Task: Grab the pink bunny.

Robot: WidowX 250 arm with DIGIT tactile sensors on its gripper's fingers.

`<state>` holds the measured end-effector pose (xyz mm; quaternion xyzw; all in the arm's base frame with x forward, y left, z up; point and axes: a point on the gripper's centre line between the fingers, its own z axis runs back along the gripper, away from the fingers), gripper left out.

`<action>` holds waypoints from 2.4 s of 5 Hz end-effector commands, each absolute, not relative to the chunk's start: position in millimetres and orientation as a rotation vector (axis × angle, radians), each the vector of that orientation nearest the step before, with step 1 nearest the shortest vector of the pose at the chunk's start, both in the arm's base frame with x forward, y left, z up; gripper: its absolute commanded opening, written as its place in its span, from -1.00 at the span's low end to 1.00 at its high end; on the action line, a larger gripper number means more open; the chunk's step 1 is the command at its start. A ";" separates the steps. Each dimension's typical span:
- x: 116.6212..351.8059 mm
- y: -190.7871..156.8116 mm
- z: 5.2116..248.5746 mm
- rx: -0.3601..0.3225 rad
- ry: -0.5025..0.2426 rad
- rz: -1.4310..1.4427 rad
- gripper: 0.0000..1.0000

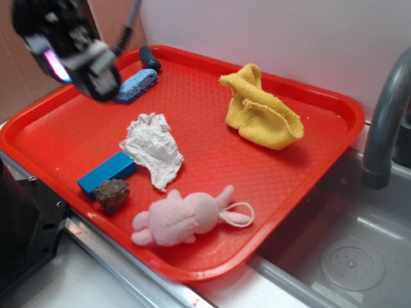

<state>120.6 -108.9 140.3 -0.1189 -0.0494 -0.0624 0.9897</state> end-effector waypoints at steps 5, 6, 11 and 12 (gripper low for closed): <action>138.4 -133.1 87.6 -0.210 -0.019 -0.245 -1.00; 138.7 -88.7 138.6 -0.116 -0.112 -0.140 -1.00; 162.4 46.7 231.6 0.090 -0.189 0.107 -1.00; 181.0 22.6 212.4 0.130 -0.148 0.032 -1.00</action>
